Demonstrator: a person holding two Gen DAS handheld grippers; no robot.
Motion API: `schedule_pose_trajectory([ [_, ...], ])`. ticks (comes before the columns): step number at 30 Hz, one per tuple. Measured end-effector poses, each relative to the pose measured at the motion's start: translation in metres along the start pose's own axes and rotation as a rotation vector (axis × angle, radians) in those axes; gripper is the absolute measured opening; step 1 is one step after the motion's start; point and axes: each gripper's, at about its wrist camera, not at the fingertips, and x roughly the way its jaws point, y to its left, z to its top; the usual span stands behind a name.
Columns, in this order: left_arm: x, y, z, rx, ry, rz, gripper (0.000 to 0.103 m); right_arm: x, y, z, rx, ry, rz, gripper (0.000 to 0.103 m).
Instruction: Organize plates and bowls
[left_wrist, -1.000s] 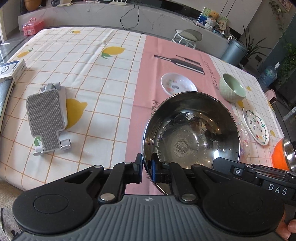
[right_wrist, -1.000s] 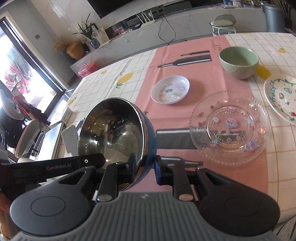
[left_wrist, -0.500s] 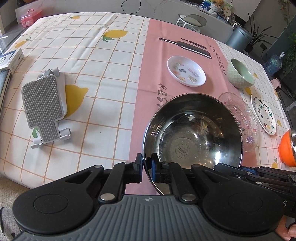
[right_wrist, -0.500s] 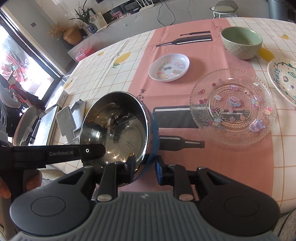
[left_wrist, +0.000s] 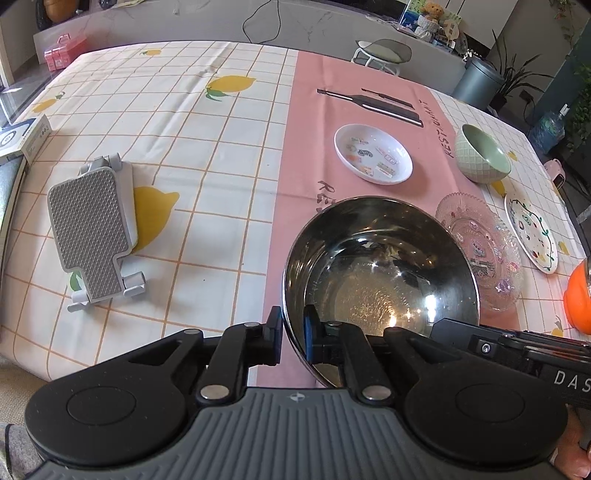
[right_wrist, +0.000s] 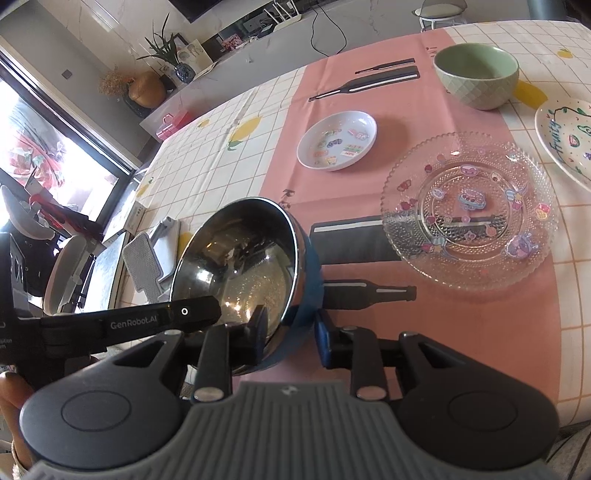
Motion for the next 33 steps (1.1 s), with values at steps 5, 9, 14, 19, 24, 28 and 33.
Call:
schedule_pose_trajectory([
  [5,0.000,0.003,0.001,-0.028,-0.004,-0.018,0.018,-0.002,0.000,0.002,0.000,-0.034,-0.011,0.028],
  [9,0.003,0.004,0.002,-0.042,-0.007,0.008,0.035,-0.003,-0.002,0.003,0.007,-0.043,0.000,0.032],
  [14,0.007,0.005,0.002,-0.057,-0.007,0.021,0.055,-0.001,-0.001,0.003,-0.002,-0.052,0.009,0.039],
  [19,0.011,0.006,0.002,-0.073,0.001,0.032,0.055,0.003,0.000,0.001,-0.013,-0.046,0.007,0.040],
  [24,0.011,0.012,-0.004,-0.090,0.025,0.047,0.052,0.007,0.004,0.000,-0.049,-0.039,-0.034,0.028],
  [28,0.007,0.013,-0.003,-0.087,0.009,0.054,0.050,0.007,0.003,0.001,-0.041,-0.032,-0.028,0.027],
  [33,0.005,0.013,-0.003,-0.072,0.004,0.075,0.050,0.008,0.004,0.000,-0.055,-0.027,-0.029,0.028],
])
